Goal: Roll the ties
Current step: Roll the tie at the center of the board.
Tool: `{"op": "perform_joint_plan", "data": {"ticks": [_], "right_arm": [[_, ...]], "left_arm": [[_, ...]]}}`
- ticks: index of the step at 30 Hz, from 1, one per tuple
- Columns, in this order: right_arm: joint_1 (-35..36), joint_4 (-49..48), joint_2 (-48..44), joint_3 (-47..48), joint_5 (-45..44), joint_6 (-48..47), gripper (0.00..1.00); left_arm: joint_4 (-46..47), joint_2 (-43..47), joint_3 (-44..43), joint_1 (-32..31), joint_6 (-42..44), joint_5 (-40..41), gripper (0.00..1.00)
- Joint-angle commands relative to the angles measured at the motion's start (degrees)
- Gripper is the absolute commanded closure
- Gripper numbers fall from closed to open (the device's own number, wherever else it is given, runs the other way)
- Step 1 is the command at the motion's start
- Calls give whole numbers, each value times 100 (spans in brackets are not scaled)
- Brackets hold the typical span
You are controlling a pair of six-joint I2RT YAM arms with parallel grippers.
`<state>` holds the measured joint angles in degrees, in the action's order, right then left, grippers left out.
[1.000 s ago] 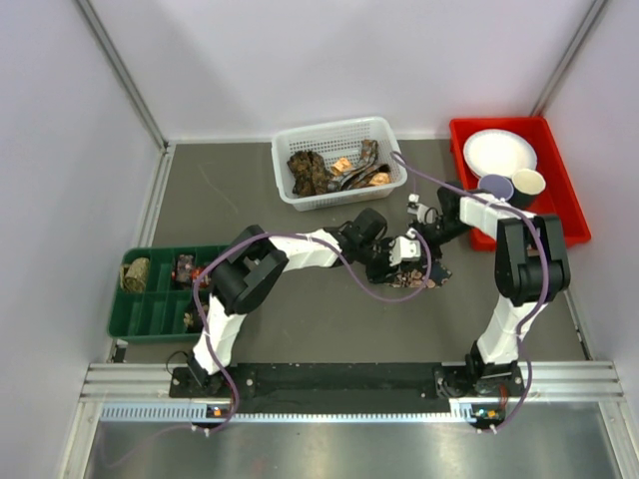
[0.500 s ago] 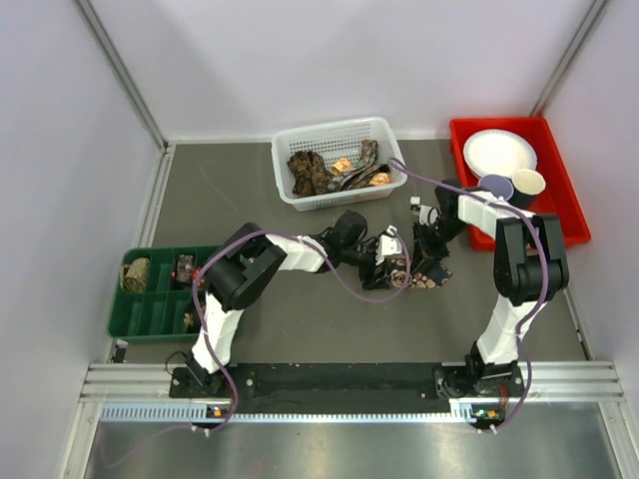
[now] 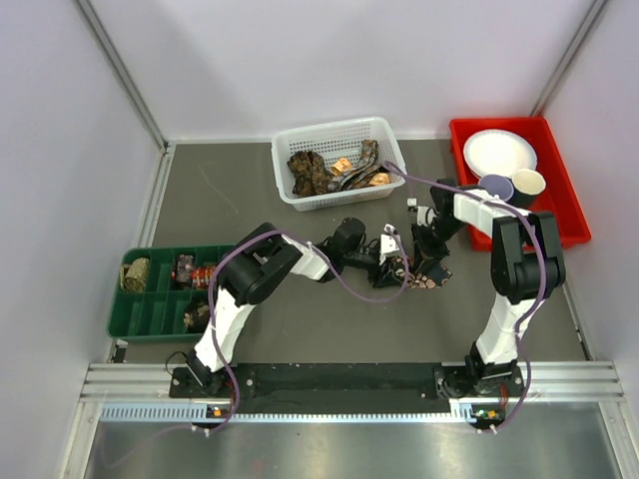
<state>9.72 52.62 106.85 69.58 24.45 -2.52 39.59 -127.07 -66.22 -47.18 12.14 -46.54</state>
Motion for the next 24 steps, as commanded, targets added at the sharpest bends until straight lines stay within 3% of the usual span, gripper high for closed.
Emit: {"op": "perform_joint_plan", "data": {"ticks": [1,6,8,9,13,18,24], "right_arm": [[74,-630,320,-76,-855,-328,100],[-75,-271,161,212,23,-336,99],[-303,107,4,362,524,-415,91],[-391,212,-67,441,735,-468,82],[-769,687,-331,565,1674,-661,57],[-796,523,-612,180,2450,-425,47],[-358,328,-358,56,2487,-240,47]], "left_arm": [[-854,-91,39,-178,-29,-49,54],[-3095,260,-137,-178,1245,786,73],[-3931,366,-85,-169,1701,1233,79],[-4238,454,-15,-169,1791,1322,79],[-5092,455,-40,-178,2082,1744,80],[-5761,209,-409,-186,2143,2061,76],[-5937,121,-656,-239,2117,2202,69]]}}
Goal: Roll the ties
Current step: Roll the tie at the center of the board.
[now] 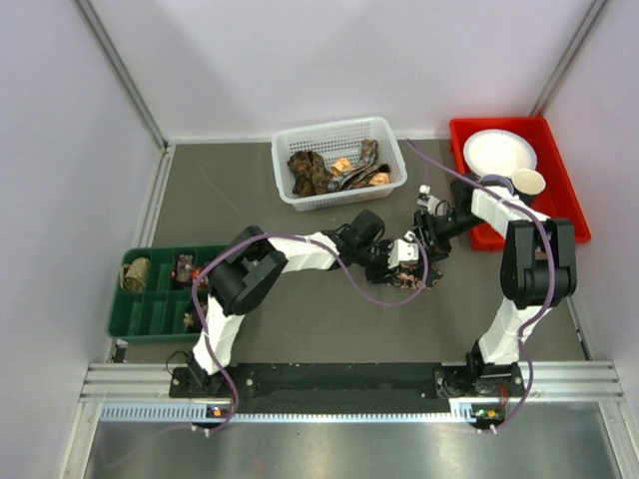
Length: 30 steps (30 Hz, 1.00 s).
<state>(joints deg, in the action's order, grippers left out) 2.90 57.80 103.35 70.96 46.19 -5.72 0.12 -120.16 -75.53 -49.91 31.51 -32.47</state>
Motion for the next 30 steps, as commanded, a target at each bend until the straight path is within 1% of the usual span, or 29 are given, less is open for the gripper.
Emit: {"op": "perform_joint_plan", "data": {"ticks": [1,4,6,7,8,10,11,13,14,15,16,17,18,20,23,24,30], "right_arm": [[395,-190,79,-82,-19,53,48],[554,-304,272,-152,-680,70,54],[572,-366,370,-196,-1005,88,63],[572,-462,431,-205,-1103,114,70],[572,-524,449,-214,-1200,132,84],[572,-655,510,-214,-1568,150,99],[572,-673,572,-214,-1665,141,100],[580,-787,616,-214,-1912,123,100],[572,-823,651,-223,-1991,123,100],[572,-849,677,-214,-2131,115,100],[572,-867,686,-205,-2184,80,100],[572,-902,721,-214,-2254,62,100],[572,-920,722,-205,-2368,18,100],[572,-946,722,-223,-2492,-8,100],[563,-946,713,-223,-2746,-61,100],[572,-955,704,-223,-2800,-79,100],[572,-981,704,-214,-3072,-131,100]], "left_arm": [[-1998,-570,258,34,163,803,69],[-1990,-597,205,25,110,777,66],[-1981,-605,188,25,75,751,66],[-1946,-597,196,25,58,733,64],[-1893,-579,222,25,40,672,60],[-1823,-535,257,34,-13,593,53],[-1709,-474,293,43,-13,471,44],[-1446,-360,406,95,-65,234,38],[-1062,-229,572,139,-109,-3,31],[-832,-175,635,166,-136,-153,27],[-621,-122,757,183,-240,-259,21],[-175,-52,794,210,-294,-460,17],[-57,-34,811,218,-433,-549,16],[486,-60,750,254,-583,-734,15],[953,-130,706,263,-838,-1059,14],[1346,-157,715,263,-1022,-1182,14],[2404,-464,627,219,-1375,-1411,14]]}}
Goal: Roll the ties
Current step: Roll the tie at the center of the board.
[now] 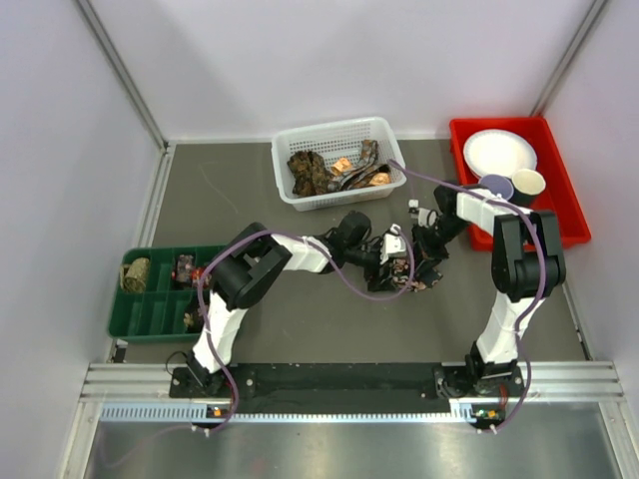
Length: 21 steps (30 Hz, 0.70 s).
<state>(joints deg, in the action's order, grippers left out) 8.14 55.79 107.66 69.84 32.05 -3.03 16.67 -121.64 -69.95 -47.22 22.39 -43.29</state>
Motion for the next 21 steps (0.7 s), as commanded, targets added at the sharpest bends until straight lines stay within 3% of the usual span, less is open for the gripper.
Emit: {"op": "perform_joint_plan", "data": {"ticks": [1,4,7,12,14,18,21], "right_arm": [[56,-771,308,-76,-1676,-400,100],[56,-736,361,-24,-1676,-418,100],[47,-727,405,20,-1667,-436,100],[56,-710,388,91,-1509,-427,100],[47,-701,396,117,-1448,-427,100],[-5,-508,371,249,-1062,-479,100],[-347,-237,47,345,-386,-549,74]], "left_arm": [[1038,-394,78,-59,-481,-364,14],[1504,-526,148,-138,-455,-356,14],[1577,-649,114,-235,-394,-260,23],[444,-571,-54,-279,27,197,51],[-20,-405,78,-270,247,355,53],[-813,-158,341,-270,406,662,69],[-1566,-123,316,-270,450,1083,76]]}}
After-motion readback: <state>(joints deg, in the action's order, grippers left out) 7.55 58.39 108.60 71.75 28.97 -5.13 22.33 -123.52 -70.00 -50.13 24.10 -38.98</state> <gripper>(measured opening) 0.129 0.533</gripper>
